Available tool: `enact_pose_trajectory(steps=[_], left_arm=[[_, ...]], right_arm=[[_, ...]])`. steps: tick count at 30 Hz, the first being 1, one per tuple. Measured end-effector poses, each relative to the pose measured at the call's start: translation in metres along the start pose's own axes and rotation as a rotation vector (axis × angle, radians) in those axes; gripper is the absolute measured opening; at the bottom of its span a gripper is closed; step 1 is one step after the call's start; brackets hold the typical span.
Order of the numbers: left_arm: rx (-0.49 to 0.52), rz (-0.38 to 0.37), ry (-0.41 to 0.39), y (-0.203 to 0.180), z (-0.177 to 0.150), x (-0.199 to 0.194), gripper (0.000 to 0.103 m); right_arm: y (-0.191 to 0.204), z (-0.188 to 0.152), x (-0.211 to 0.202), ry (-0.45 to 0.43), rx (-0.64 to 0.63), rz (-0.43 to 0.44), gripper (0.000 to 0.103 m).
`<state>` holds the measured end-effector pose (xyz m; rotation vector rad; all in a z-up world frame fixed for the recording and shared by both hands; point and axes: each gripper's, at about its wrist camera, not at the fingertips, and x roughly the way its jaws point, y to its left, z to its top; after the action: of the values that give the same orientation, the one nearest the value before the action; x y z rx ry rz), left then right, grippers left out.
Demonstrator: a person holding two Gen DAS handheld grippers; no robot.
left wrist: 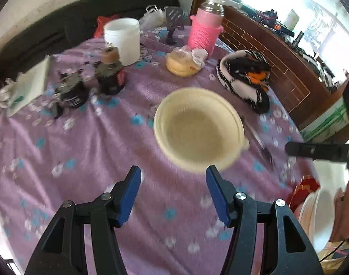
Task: Organize plates and bowls
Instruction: 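Move both grippers toward the small beige handled bowl, then close both grippers on the rim of the small beige bowl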
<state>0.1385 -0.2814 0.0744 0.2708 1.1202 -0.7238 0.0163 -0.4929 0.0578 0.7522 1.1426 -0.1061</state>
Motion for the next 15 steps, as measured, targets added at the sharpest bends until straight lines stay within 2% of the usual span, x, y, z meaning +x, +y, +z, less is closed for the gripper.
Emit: enact_pose_trajectory(steps=[3,6,9,15], left_arm=[[-0.032,-0.023,0.029,0.01,0.022,0.025,0.058],[-0.082,-0.006,0.034,0.022,0.035,0.045,0.058],[-0.13,-0.037,0.063,0.034,0.045,0.063,0.058],[-0.149,-0.073,0.092,0.037,0.055,0.086,0.058]], right_arm=[[-0.007,0.021,0.02,0.023,0.034,0.011,0.029],[-0.008,0.034,0.037,0.04,0.04,0.003,0.029],[-0.008,0.042,0.049,0.041,0.037,-0.01,0.029],[-0.013,0.053,0.069,0.062,0.047,-0.036,0.029]])
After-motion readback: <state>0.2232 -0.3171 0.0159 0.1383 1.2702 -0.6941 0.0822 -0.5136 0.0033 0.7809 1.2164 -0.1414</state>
